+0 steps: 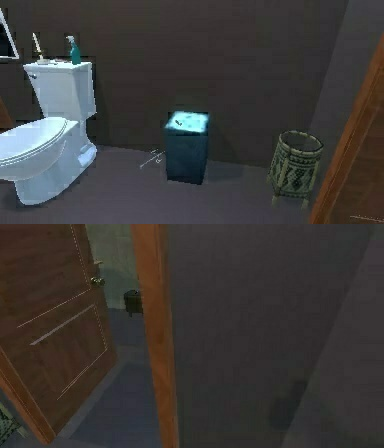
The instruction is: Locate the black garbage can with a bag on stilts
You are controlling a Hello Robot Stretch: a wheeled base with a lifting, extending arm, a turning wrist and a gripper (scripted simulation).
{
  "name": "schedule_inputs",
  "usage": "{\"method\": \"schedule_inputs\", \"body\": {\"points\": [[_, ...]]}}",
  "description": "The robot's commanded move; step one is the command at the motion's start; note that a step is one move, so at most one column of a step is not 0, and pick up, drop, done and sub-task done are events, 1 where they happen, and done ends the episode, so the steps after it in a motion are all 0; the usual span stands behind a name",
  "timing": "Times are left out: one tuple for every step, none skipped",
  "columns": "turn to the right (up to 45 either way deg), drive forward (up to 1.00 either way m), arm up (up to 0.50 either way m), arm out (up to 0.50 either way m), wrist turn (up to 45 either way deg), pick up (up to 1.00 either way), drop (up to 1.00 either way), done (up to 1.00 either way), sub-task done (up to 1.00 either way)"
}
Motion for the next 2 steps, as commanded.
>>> {"method": "schedule_inputs", "body": {"points": [[-45.0, 0.0, 0.0, 0.0, 0.0, 0.0, 0.0, 0.0, 0.0], [-45.0, 0.0, 0.0, 0.0, 0.0, 0.0, 0.0, 0.0, 0.0]]}}
